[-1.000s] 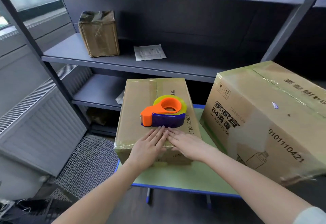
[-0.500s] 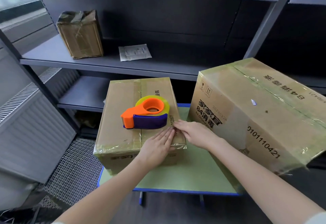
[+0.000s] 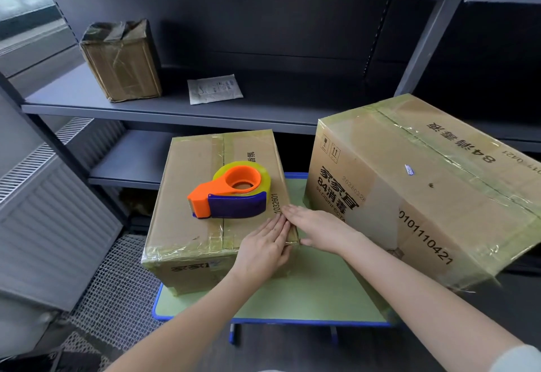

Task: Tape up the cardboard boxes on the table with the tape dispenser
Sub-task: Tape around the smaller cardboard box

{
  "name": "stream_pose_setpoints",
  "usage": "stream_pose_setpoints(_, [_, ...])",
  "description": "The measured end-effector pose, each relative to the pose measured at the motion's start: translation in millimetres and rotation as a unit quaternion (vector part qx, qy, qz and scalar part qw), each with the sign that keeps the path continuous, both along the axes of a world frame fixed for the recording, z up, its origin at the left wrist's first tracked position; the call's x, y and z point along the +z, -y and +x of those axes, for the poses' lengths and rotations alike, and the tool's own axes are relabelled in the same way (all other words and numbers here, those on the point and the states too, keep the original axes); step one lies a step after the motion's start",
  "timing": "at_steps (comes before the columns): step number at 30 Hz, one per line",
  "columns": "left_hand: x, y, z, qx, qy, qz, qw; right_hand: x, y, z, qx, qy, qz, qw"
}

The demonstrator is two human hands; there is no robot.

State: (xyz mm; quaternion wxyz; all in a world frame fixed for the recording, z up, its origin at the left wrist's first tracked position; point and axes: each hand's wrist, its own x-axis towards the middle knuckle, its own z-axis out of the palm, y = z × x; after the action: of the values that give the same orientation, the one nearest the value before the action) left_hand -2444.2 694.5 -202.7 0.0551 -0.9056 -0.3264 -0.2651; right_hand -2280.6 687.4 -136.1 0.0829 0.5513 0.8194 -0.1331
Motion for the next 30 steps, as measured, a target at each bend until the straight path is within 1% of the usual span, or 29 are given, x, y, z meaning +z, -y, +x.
stream_pose_setpoints(5, [1,5,5,0.011,0.021,-0.034,0.999,9,0,-6,0.003,0.018,-0.017,1.000])
stream_pose_setpoints(10, [5,9,2,0.016,0.002,-0.067,0.998,13,1,-11,0.002,0.022,-0.009,1.000])
stream_pose_setpoints(15, [-1,10,-1,0.007,-0.043,-0.048,0.998,12,2,-18,-0.019,0.023,0.001,1.000])
stream_pose_setpoints(19, [-7,3,7,0.009,-0.022,-0.006,1.000,8,-5,-25,-0.033,0.059,0.010,0.998])
stream_pose_setpoints(24, [-11,0,6,-0.004,-0.002,0.000,1.000,8,-12,-25,-0.010,0.091,-0.001,0.996])
stream_pose_setpoints(27, [-9,1,6,-0.007,0.009,-0.007,1.000,7,-11,-22,-0.011,0.089,-0.004,0.996])
stream_pose_setpoints(30, [-6,3,5,-0.013,0.011,-0.012,1.000,9,-6,-21,-0.021,0.058,-0.009,0.998])
